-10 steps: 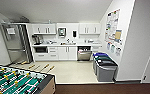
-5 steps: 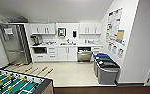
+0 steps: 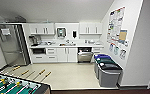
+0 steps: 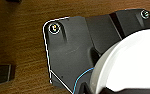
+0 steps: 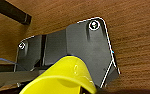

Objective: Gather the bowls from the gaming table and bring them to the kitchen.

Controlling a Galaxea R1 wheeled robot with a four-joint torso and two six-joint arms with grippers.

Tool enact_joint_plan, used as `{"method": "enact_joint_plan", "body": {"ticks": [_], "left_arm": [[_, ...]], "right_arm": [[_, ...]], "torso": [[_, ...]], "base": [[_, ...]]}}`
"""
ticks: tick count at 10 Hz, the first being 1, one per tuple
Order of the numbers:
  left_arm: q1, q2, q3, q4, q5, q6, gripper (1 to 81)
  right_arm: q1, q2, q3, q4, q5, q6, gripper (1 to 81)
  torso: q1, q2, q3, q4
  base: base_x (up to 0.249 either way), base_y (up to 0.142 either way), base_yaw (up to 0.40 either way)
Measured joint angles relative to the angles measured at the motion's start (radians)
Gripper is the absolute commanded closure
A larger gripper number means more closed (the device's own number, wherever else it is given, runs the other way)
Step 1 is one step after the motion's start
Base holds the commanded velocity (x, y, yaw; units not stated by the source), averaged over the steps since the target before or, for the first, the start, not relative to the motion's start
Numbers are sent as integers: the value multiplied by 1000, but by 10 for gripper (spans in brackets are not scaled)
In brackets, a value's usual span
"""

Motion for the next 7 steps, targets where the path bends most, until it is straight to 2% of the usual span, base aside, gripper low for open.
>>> {"method": "enact_joint_plan", "body": {"ticks": [7], "left_arm": [[0, 3, 0, 0, -1, 0, 811]], "right_arm": [[3, 5, 0, 0, 3, 0, 811]], "torso": [[0, 0, 0, 0]], "base": [[194, 0, 0]]}}
